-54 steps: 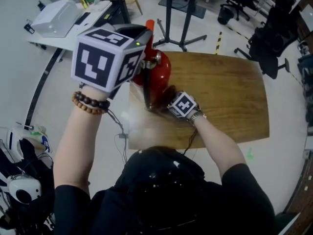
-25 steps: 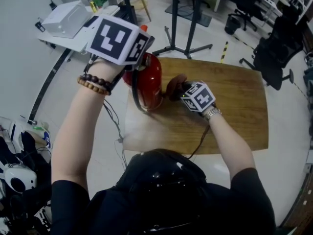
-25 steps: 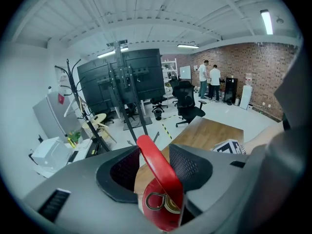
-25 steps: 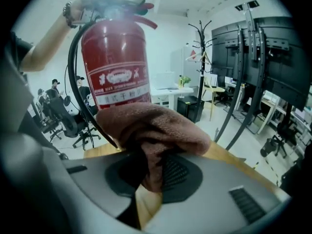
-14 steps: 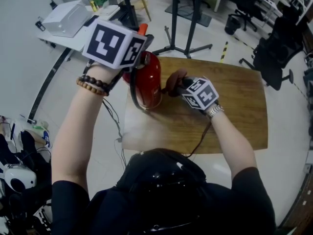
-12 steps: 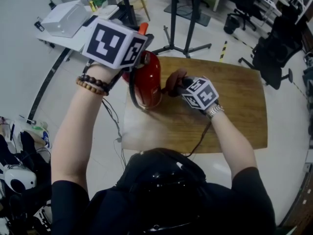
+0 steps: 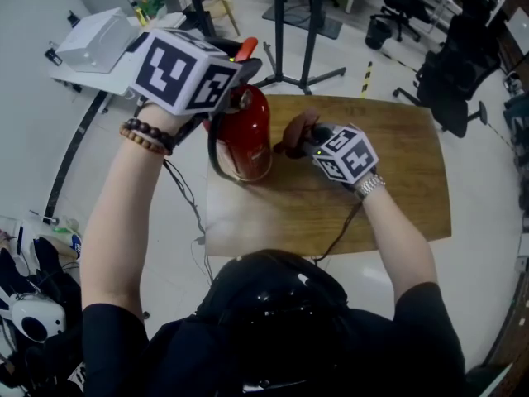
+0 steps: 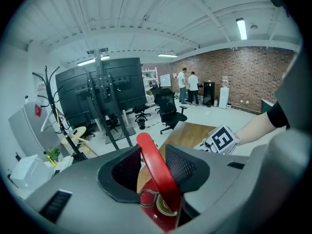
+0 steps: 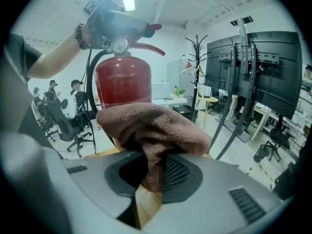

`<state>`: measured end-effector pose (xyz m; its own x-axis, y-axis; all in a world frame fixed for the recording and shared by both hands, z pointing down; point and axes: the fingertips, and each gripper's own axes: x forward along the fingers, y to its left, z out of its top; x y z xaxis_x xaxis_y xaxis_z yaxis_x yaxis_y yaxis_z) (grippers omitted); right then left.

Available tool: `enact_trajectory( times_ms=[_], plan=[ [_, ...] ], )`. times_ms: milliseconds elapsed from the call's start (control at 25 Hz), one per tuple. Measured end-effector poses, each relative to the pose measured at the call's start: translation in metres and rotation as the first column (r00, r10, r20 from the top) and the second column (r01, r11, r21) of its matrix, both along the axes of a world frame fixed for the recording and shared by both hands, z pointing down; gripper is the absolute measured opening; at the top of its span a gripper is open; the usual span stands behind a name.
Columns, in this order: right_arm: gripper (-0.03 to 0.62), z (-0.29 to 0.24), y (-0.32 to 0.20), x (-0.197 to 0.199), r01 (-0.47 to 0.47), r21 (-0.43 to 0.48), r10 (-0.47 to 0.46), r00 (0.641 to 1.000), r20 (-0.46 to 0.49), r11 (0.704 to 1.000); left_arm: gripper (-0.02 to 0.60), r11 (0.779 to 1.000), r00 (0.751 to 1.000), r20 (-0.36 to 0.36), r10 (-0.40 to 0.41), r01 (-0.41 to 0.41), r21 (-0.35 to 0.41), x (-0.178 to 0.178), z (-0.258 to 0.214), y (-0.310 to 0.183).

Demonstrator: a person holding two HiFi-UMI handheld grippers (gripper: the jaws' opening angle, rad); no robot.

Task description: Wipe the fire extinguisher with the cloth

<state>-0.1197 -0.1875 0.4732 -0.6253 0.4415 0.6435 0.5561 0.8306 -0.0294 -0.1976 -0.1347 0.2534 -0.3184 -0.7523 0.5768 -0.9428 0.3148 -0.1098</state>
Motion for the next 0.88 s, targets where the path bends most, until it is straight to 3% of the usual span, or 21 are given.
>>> enact_trajectory(
  times_ms=[480,640,880],
  plan=[
    [0.08,-0.045,-0.015,0.02,-0.041,-0.016,0.042,0.997,0.065,0.999,0.141,0.969,0.969,-0.017,0.245,-0.245,-0.017,0.017,0.005,-0.024],
    [0.08,-0.07,-0.009,0.027,-0.021,-0.015,0.022,0.996,0.09,1.0,0.141,0.944,0.944,-0.008,0.329,-0.329,-0.009,0.024,0.004,-0.029],
    [0.08,-0.106,0.006,0.037,0.023,-0.021,-0.02,0.992,0.124,1.0,0.13,0.889,0.889,0.012,0.457,-0.457,-0.029,0.043,0.002,-0.044]
  ],
)
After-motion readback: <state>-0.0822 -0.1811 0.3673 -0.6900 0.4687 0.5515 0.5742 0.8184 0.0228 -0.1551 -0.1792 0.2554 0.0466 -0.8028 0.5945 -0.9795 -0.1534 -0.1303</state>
